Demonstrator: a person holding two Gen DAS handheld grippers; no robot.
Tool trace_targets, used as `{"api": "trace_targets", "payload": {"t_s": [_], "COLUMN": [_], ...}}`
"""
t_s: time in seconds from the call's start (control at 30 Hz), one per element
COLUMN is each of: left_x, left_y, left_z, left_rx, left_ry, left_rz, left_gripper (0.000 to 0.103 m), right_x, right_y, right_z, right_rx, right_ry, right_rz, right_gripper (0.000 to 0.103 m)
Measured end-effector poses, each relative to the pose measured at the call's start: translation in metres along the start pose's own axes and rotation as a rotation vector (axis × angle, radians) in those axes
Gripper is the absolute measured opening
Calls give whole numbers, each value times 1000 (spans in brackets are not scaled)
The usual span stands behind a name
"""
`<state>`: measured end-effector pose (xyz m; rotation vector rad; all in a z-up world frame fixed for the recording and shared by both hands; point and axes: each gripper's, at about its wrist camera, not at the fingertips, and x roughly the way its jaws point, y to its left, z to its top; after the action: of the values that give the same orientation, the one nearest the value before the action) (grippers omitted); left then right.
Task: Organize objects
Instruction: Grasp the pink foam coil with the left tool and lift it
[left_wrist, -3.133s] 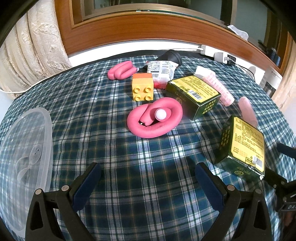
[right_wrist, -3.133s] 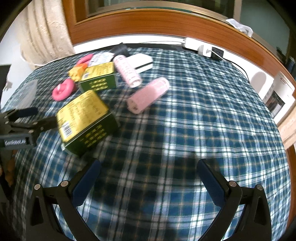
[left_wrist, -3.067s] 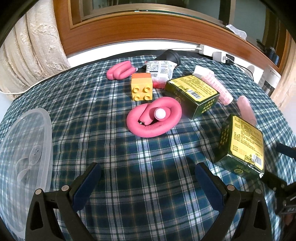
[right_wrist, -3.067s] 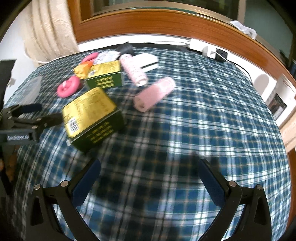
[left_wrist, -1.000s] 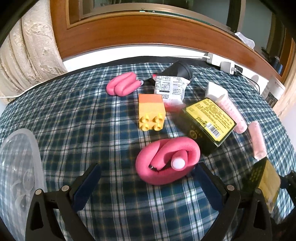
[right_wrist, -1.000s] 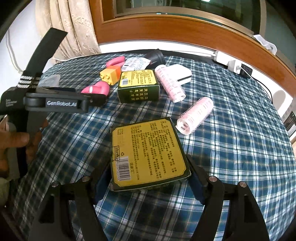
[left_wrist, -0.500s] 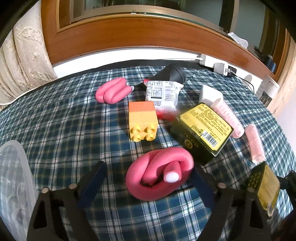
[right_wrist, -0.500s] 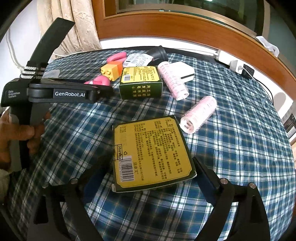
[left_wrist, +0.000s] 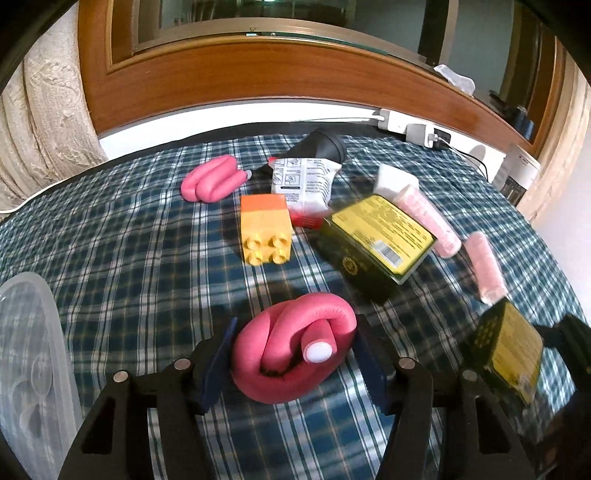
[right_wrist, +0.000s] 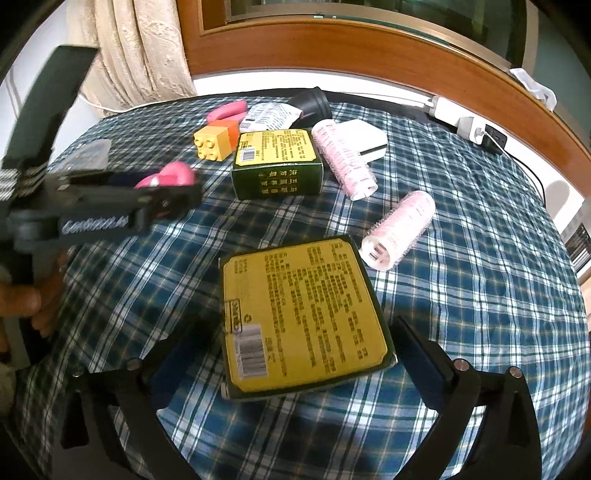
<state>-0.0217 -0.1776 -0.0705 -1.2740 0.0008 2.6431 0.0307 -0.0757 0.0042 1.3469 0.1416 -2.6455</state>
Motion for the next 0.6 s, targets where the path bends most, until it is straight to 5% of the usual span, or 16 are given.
{"api": "trace_targets", "payload": {"t_s": [0.33,0.6], "left_x": [-16,-24], "left_y": [1,8], "left_z": [-18,-25], "left_rx": [-11,-30], "left_ry": [-4,-8], "left_rz": [-20,-35], "left_gripper": [64,64], "right_x": [5,0], "right_y": [-1,1], "right_z": [6,5], "right_rx": [6,16], "right_ry": [0,-18], "right_rz": [-5,-16], "right_gripper": [101,88]}}
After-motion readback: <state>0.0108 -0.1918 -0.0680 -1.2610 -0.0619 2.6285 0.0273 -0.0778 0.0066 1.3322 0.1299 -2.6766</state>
